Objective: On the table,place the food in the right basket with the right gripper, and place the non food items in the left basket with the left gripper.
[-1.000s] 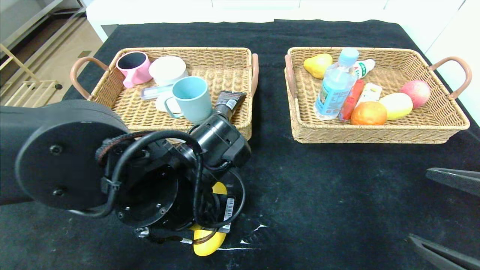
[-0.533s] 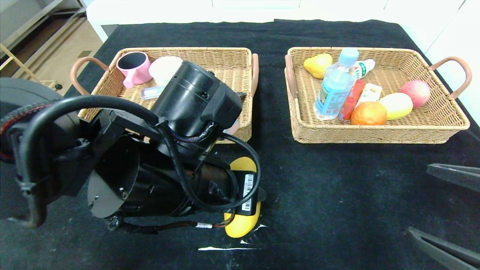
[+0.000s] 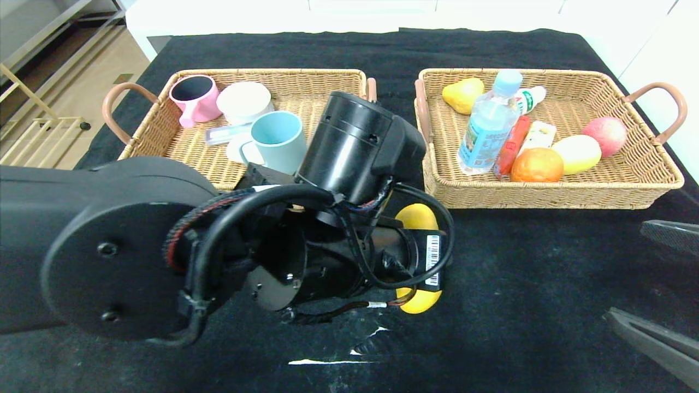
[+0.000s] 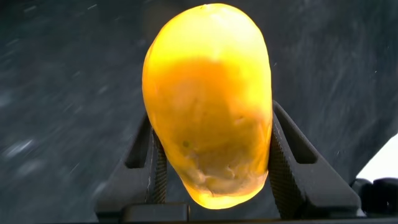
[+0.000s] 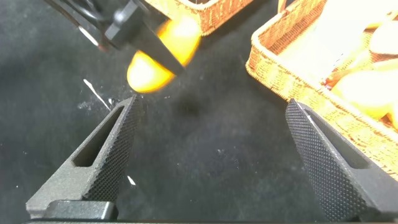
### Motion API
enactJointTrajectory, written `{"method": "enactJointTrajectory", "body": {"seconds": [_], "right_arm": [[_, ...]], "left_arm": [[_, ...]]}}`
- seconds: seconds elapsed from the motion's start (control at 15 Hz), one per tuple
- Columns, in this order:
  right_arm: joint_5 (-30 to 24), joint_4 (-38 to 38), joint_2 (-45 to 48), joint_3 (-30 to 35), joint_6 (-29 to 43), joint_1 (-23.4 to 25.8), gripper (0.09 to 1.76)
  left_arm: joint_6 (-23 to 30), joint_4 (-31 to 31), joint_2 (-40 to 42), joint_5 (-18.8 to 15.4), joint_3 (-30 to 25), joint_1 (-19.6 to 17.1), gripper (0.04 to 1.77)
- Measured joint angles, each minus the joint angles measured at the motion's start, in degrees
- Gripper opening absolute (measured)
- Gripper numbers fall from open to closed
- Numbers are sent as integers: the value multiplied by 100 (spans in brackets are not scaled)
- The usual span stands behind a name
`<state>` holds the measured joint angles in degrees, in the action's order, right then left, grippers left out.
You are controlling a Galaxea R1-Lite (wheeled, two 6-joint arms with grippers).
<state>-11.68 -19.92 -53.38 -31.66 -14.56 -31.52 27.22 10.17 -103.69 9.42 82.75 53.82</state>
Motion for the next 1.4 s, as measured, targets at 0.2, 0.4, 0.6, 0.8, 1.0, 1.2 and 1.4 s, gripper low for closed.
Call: {"method": "enactJointTrajectory", "body": {"seconds": [0.2, 0.4, 0.6, 0.8, 1.0, 1.2, 1.4], "right_arm": [[-4, 2, 35, 2, -16, -2, 171], [-9, 5, 74, 24, -29, -41, 171], [-22, 13, 94, 52, -27, -77, 171], [-17, 11, 118, 62, -27, -88, 171], [-15, 2, 129, 57, -29, -80, 171], [-17, 0, 134, 60, -33, -80, 171], [-20, 0, 140, 71, -40, -80, 171]], "left_arm": [[-118, 20, -516, 11, 600, 158, 95], [-327, 90, -975, 20, 1129, 273, 95], [-728, 9, -1304, 35, 1253, 389, 94], [-757, -138, -1463, 9, 1317, 444, 94], [-728, -168, -1604, 9, 1447, 444, 94], [-724, -166, -1698, 16, 1498, 433, 94], [-713, -173, -1729, 24, 1521, 430, 101]]}}
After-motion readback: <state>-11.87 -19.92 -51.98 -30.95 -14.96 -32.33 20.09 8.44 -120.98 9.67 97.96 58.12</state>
